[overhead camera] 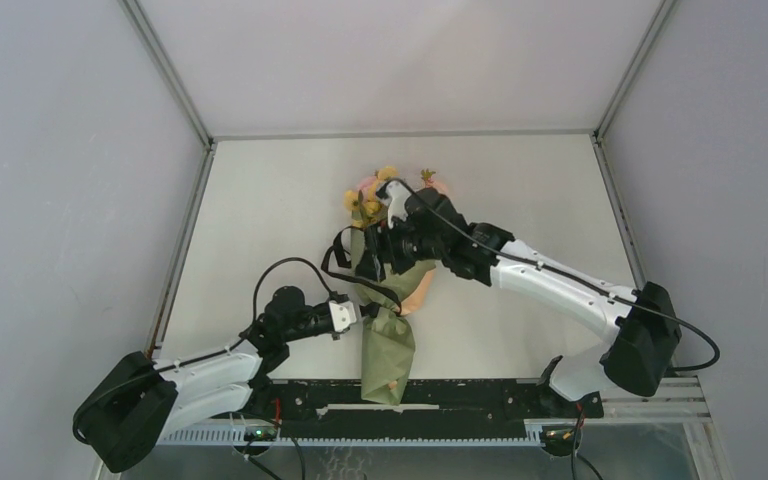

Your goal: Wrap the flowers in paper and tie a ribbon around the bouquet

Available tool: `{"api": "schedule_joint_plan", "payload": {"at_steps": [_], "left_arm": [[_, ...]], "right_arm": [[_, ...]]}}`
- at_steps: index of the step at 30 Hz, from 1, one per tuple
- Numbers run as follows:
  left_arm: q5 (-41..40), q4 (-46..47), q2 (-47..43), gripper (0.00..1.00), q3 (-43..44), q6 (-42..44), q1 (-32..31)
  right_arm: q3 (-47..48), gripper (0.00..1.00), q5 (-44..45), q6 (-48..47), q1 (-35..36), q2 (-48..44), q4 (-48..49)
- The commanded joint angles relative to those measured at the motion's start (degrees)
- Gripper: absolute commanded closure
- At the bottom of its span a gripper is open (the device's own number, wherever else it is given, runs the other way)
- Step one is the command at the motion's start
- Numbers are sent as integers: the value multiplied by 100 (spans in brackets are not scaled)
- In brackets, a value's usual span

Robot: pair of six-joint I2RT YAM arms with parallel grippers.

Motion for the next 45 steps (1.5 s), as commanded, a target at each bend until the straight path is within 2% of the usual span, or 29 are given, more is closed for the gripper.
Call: {"api": "schedule_joint_plan", "payload": {"at_steps": [1, 4, 10, 12, 15, 19, 20, 21, 24, 25, 26, 27, 29, 30, 31, 34, 36, 37, 40, 43, 45], "left_arm": [[-84, 280, -2, 100, -20, -71, -21], [-89, 262, 1, 100, -6, -86, -22], [-85, 241, 3, 100, 8, -73, -21], [-90, 228, 4, 100, 8, -86, -17], [-118, 205, 6, 100, 16, -83, -19], [-168, 151, -7, 100, 29, -92, -21], [-165, 148, -3, 100, 29, -95, -26], [-161, 148, 2, 100, 34, -108, -22], [-159, 143, 0, 100, 37, -132, -21], [-154, 118, -2, 100, 49, -126, -22], [-123, 59, -26, 97, 74, -117, -21], [-68, -50, -69, 84, 123, -112, -17], [97, -342, -218, 41, 249, -124, -17], [187, -585, -324, 26, 380, -129, -11], [313, -893, -426, 18, 540, -91, 27], [1048, -2664, -667, 10, 1410, 678, 336], [1468, -4392, -677, 10, 2180, 1555, 641], [1612, -5717, -589, 10, 2630, 2156, 825], [1349, -7912, -66, 18, 3572, 3847, 1350], [466, -8521, 790, 33, 4018, 4766, 1858], [163, -8496, 1240, 34, 4243, 5178, 1975]], "right_arm": [[-483, 23, -312, 870, 175, -240, 69], [-845, 23, -679, 1479, 231, -137, 400], [-859, 25, -763, 1808, 352, 340, 307], [-854, 28, -867, 1876, 357, 454, 351], [-857, 41, -1107, 1934, 334, 643, 400], [-855, 45, -1248, 1979, 300, 719, 296], [-853, 48, -1257, 1974, 298, 719, 267], [-861, 56, -1274, 1976, 296, 719, 248], [-879, 96, -1386, 1995, 266, 717, 288], [-938, 100, -1385, 2019, 239, 675, 360], [-1023, 100, -1404, 2046, 197, 622, 450], [-1135, 100, -1415, 2058, 141, 570, 515], [-1240, 100, -1343, 2004, 41, 459, 504], [-1281, 100, -1285, 1943, -10, 407, 455], [-1302, 100, -1229, 1865, -52, 365, 394], [-1307, 100, -1191, 1610, -133, 298, 408], [-1307, 100, -1291, 1505, -177, 325, 491], [-1313, 100, -1328, 1460, -196, 346, 519], [-1317, 100, -1345, 1288, -258, 306, 557], [-1316, 100, -1305, 1130, -308, 203, 546], [-1315, 100, -1305, 1054, -338, 160, 536]]}}
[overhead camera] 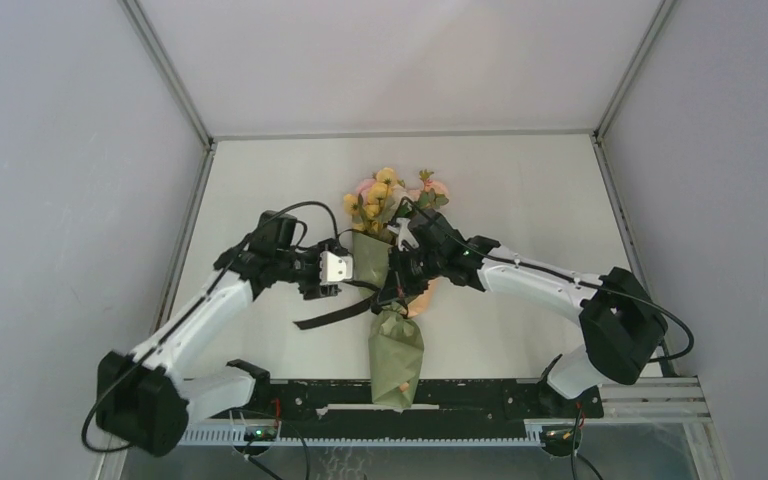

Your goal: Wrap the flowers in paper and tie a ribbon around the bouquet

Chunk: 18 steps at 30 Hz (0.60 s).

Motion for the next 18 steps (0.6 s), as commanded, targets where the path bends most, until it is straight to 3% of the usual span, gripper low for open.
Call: {"api": "schedule_joint_plan", "payload": {"at_steps": [1, 3, 7, 11, 18], "left_arm": [[-740, -1659, 916, 32, 396, 1984, 300], [-795, -1206, 1089, 25, 282, 2248, 288], [-1159, -183, 1598, 22, 182, 1979, 275], [-1334, 669, 1881, 29, 40, 1880, 268], [-1555, 1060, 2136, 42, -411, 2204, 5]], "right_arm": [[38, 100, -59, -394, -79, -354, 209], [40, 100, -55, -436, -108, -359, 206], [-112, 100, -175, -358, -182, -394, 470], [-185, 100, -259, -341, -255, -354, 525], [-192, 100, -365, -315, -365, -268, 615]]}}
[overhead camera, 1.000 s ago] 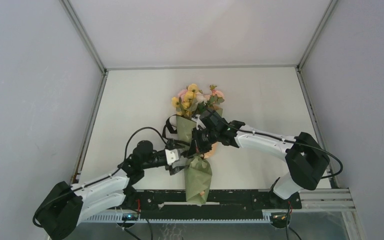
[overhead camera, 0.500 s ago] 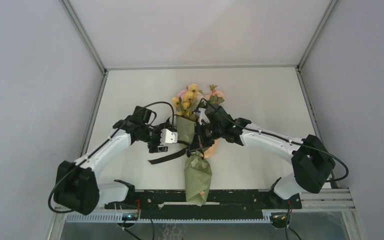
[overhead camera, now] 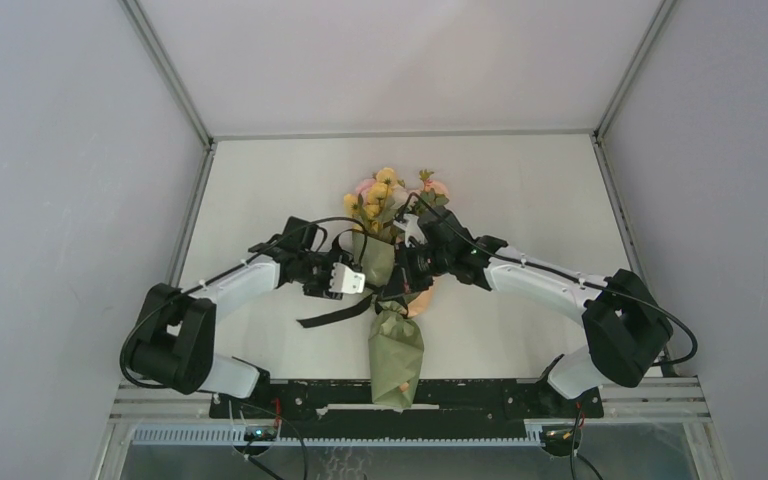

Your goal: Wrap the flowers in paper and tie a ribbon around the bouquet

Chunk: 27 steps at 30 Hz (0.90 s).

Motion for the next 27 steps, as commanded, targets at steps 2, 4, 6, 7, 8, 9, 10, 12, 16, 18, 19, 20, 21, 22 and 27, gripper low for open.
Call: {"api": "schedule_joint_plan", "payload": {"at_steps": [2, 4, 6, 7, 8, 9, 10, 12, 16, 18, 19, 20, 21, 22, 27], "left_arm": [[-184, 598, 131, 47, -430, 342, -209], [-223, 788, 187, 54, -490, 278, -249], [-241, 884, 192, 75, -535, 247, -280], [-259, 890, 160, 87, -549, 253, -292], [-293, 873, 113, 97, -549, 244, -299], [-322, 825, 47, 100, -537, 212, -308], [-331, 673, -51, 100, -471, 142, -315], [-244, 18, -280, 100, -201, -77, -366], [345, -2028, -785, 100, 589, -803, -633], [737, -2972, -991, 100, 938, -1247, -949], [942, -3303, -1084, 100, 1046, -1486, -1149], [1158, -3543, -1196, 100, 1107, -1809, -1359], [1324, -3617, -1295, 100, 1118, -2202, -1593], [1498, -3614, -1370, 100, 1116, -2564, -1804], [2580, -2443, -1602, 100, 1089, -4833, -2152]], "right_arm": [[38, 100, -161, -74, -93, -97, 336], [44, 100, -170, -91, -114, -96, 316], [37, 100, -179, -111, -137, -90, 289], [33, 100, -175, -125, -147, -90, 286], [34, 100, -165, -137, -160, -83, 284], [37, 100, -156, -149, -172, -81, 276], [37, 100, -164, -149, -187, -81, 304], [37, 100, -215, -147, -216, -101, 383], [44, 100, -257, -115, -281, -187, 543], [45, 100, -244, -120, -298, -227, 602], [45, 100, -234, -122, -296, -244, 600], [45, 100, -235, -122, -292, -255, 615], [46, 100, -237, -121, -293, -264, 624], [46, 100, -247, -115, -301, -284, 638], [41, 100, -302, -84, -344, -435, 651]]}}
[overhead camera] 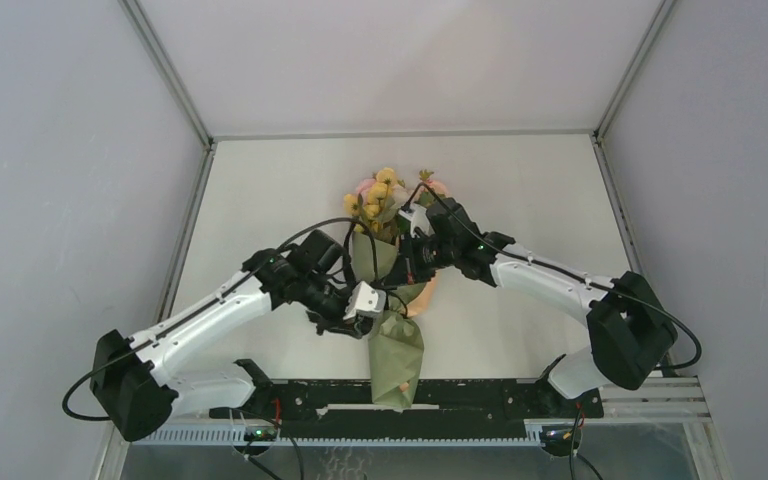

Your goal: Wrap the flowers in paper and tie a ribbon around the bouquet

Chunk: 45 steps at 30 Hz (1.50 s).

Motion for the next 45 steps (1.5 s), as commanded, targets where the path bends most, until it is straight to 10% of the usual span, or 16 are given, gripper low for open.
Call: {"api": "schedule_joint_plan", "payload": {"at_steps": [1, 8, 24, 28, 33, 45], "left_arm": [[1188, 1036, -183, 100, 97, -2824, -117], [1475, 6624, -127, 100, -1056, -7928, -319], [-1047, 8366, 156, 98, -2344, -5288, -1630], [-1732, 8405, 296, 91, -2618, -4376, -1672], [-1897, 7592, 32, 59, -2597, -3623, -1667], [-2253, 3301, -875, 26, -1670, -783, -1612]], "right_arm": [[44, 100, -108, -48, -58, -364, 321], [42, 100, -129, 5, -217, -331, 307], [43, 100, -180, 131, -429, -223, 421], [43, 100, -28, 105, -382, -336, 306], [40, 100, 288, 42, -268, -492, 78], [46, 100, 917, 26, -35, -662, -341]]}}
